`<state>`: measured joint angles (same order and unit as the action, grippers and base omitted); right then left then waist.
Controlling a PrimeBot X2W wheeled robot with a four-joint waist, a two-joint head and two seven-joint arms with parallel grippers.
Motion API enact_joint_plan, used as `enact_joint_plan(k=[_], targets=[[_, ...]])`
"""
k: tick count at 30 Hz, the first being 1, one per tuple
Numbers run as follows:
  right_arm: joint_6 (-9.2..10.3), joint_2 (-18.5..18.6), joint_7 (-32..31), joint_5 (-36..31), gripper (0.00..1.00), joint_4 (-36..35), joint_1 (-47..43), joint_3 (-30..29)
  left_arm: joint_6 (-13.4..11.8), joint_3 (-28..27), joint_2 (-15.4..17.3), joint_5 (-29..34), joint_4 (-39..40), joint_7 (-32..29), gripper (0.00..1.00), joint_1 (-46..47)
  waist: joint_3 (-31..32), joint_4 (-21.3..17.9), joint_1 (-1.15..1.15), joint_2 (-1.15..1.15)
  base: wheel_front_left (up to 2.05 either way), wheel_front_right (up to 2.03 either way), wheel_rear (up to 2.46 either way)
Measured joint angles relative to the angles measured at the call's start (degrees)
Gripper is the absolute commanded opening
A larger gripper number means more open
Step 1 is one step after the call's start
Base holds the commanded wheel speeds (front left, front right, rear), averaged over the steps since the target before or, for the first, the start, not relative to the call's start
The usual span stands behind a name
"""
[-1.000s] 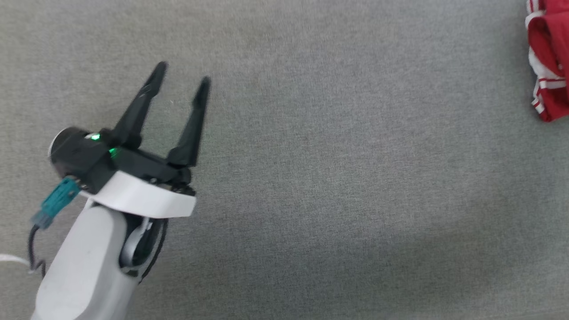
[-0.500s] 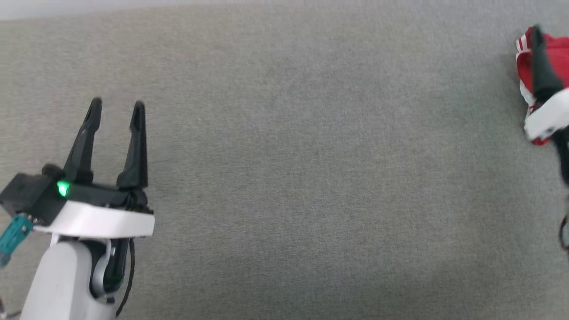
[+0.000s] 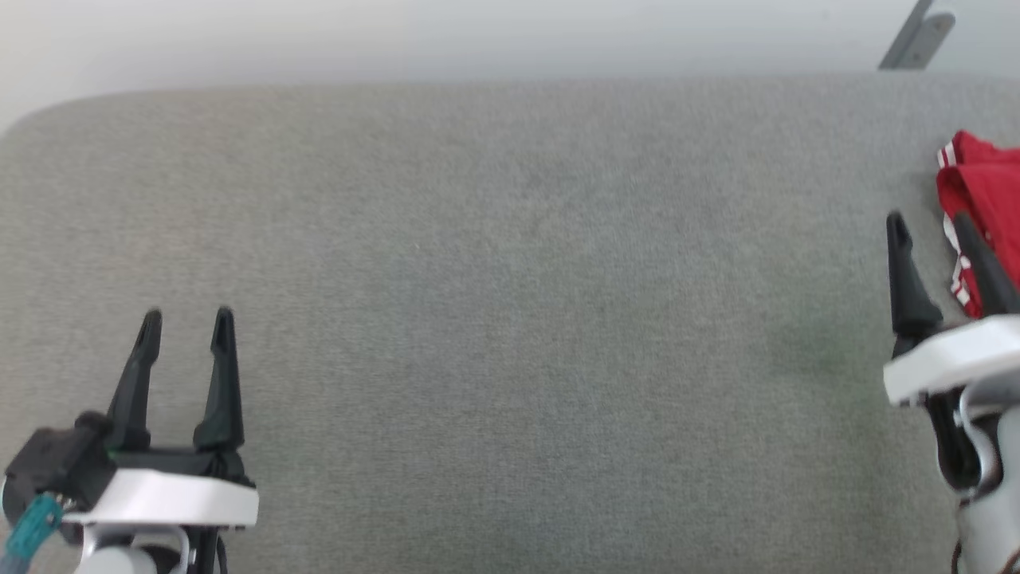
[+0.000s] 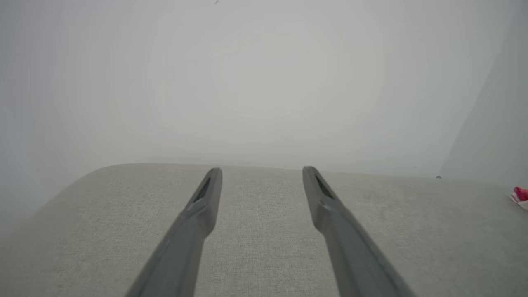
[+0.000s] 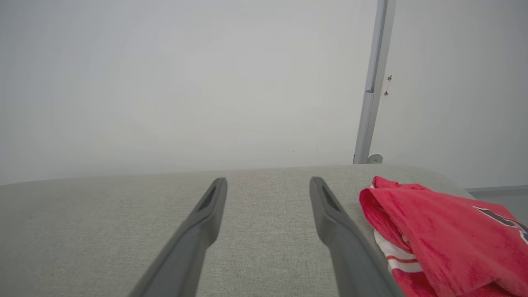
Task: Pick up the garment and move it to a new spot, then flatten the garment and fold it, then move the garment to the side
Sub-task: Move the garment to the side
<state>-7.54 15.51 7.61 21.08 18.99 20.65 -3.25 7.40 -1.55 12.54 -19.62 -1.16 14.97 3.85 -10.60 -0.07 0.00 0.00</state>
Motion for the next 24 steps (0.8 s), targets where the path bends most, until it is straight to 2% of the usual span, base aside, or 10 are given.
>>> enact_joint_plan(k=[12, 24], targets=[[0.03, -2.98, 3.94, -0.05, 1.0, -3.3, -12.93, -1.33, 0.0, -1.81, -1.35, 0.51, 1.88, 0.0, 1.0, -8.42, 6.76, 2.46, 0.0, 0.0, 0.0, 0.0, 0.0], [0.03, -4.85, 6.84, 0.69, 1.0, -6.21, -21.37, -1.09, 0.0, -2.35, -2.99, 0.41, 2.63, 0.0, 1.0, -13.76, 11.02, 1.83, 0.0, 0.0, 0.0, 0.0, 0.0]])
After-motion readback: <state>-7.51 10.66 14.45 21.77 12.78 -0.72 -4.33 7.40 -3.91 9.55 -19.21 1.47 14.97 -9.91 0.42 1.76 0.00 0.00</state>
